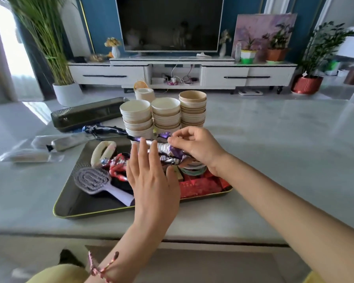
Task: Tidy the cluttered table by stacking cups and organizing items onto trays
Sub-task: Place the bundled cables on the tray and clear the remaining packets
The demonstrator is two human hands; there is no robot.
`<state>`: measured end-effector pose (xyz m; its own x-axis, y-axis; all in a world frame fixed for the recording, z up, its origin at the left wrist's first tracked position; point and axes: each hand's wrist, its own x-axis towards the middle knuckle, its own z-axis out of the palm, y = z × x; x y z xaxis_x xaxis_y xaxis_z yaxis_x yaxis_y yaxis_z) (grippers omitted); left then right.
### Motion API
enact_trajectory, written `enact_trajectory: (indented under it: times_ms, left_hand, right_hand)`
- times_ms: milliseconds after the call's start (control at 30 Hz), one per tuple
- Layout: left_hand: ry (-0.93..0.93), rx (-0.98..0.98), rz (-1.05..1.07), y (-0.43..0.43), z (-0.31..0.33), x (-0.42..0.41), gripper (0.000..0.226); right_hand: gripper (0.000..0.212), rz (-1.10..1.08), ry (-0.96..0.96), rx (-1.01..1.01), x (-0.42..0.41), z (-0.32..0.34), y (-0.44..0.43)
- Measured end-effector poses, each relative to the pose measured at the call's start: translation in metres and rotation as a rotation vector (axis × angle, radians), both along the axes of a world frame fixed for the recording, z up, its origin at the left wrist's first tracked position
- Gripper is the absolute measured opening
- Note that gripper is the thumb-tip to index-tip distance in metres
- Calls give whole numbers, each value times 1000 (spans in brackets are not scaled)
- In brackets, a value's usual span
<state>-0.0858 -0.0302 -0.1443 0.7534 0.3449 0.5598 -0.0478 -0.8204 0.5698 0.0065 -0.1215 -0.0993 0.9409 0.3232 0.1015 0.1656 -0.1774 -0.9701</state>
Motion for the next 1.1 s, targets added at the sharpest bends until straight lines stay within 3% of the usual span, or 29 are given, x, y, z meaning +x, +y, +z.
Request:
enact_trajectory:
  times_ms: [133, 300, 467, 600, 801, 967, 1101]
  left_hand:
    - [56, -12, -16, 4, -4, 4, 60]
    - [15, -51, -101, -14, 1, 9, 50]
    - [-107, -72, -359, -60, 11, 22, 38]
    - [-84, -24, -542, -117, 6, 29, 37]
    - [4, 24, -695, -164, -1, 37, 37]
    - [41, 27, -689, -174, -6, 42, 35]
    - [71, -34, -659, -175, -4, 44, 33]
  right_hand:
    - [22, -193, -421, -447, 12, -8, -3]
    - [19, -248, -525, -418, 15, -3, -25]
    - [19, -352, -439, -452, 21, -3, -86]
    - [16, -599, -339, -519, 23, -20, -185]
    - [48, -1057, -201, -1068, -8, -56, -345]
    - [57, -1177, 100, -1042, -32, -73, -423]
    - [47, -1153, 47, -1053, -27, -74, -430]
